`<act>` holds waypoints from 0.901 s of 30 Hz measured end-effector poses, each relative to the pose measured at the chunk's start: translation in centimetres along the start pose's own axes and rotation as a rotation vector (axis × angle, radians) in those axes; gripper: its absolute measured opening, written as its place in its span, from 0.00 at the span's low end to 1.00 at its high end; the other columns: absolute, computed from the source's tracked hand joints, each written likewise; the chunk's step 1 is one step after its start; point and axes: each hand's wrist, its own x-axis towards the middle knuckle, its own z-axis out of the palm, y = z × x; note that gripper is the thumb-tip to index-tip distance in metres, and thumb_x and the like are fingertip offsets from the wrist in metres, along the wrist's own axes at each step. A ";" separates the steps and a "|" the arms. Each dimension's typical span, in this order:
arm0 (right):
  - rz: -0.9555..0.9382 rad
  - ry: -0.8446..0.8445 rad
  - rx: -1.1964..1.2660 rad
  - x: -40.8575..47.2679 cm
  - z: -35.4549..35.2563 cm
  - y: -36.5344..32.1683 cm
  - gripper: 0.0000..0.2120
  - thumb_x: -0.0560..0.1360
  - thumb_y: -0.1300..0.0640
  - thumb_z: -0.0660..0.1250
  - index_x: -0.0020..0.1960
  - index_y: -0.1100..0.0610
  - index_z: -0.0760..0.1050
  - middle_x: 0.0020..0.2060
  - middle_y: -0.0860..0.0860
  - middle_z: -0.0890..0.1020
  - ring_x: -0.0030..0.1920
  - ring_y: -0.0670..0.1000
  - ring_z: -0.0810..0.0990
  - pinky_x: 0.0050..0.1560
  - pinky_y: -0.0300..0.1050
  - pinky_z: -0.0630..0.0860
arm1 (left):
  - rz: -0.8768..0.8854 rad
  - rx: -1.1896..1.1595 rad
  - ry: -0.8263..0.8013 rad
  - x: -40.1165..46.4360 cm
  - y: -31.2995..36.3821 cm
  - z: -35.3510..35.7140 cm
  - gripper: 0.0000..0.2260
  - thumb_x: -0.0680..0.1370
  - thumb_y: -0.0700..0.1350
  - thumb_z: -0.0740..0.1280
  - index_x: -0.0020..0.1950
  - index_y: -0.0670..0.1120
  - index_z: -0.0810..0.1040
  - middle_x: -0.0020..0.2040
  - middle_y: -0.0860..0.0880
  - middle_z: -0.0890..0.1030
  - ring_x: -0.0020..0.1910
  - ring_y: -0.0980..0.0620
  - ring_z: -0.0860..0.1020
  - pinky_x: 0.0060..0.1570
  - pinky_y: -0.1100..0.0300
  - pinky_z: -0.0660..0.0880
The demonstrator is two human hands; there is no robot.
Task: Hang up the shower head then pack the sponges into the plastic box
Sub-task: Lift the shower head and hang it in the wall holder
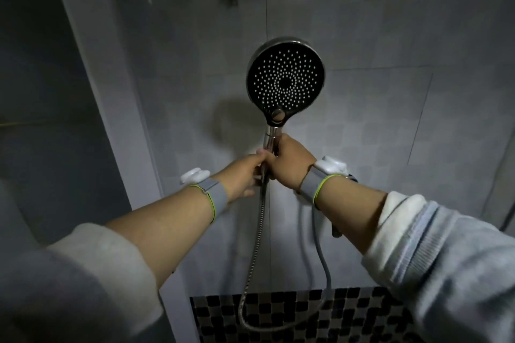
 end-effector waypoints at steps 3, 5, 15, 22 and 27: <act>-0.033 0.025 0.012 1.4 -0.9 -1.1 0.13 0.78 0.44 0.64 0.48 0.54 0.73 0.38 0.51 0.83 0.40 0.53 0.82 0.43 0.47 0.76 | 0.042 0.056 0.048 0.1 1.3 -0.8 0.10 0.81 0.49 0.56 0.49 0.53 0.77 0.49 0.51 0.82 0.56 0.48 0.79 0.59 0.51 0.69; -0.050 0.049 0.045 2.5 -1.5 -2.1 0.12 0.78 0.45 0.63 0.49 0.54 0.72 0.40 0.52 0.83 0.40 0.53 0.82 0.44 0.48 0.77 | 0.081 0.212 0.081 0.7 2.1 -1.4 0.08 0.77 0.49 0.59 0.49 0.53 0.78 0.52 0.50 0.82 0.58 0.45 0.80 0.59 0.50 0.74; -0.160 0.099 0.163 8.4 -4.8 -6.6 0.15 0.79 0.44 0.65 0.57 0.54 0.70 0.44 0.50 0.81 0.40 0.50 0.80 0.39 0.45 0.74 | 0.401 0.735 0.291 3.3 7.8 -4.2 0.09 0.82 0.51 0.60 0.52 0.50 0.78 0.42 0.55 0.84 0.36 0.59 0.79 0.35 0.63 0.71; -0.254 0.104 0.022 12.3 -7.3 -7.6 0.16 0.79 0.40 0.61 0.45 0.52 0.66 0.38 0.49 0.75 0.37 0.50 0.74 0.35 0.44 0.67 | 0.519 0.592 0.286 5.3 11.7 -4.6 0.06 0.82 0.47 0.61 0.52 0.50 0.78 0.44 0.52 0.86 0.43 0.57 0.82 0.46 0.58 0.80; -0.346 0.130 0.006 15.7 -9.1 -8.8 0.16 0.79 0.38 0.61 0.47 0.52 0.68 0.40 0.49 0.78 0.41 0.51 0.78 0.37 0.45 0.70 | 0.483 0.633 0.326 7.1 15.1 -5.8 0.11 0.82 0.50 0.61 0.57 0.46 0.79 0.50 0.50 0.86 0.44 0.56 0.83 0.41 0.63 0.77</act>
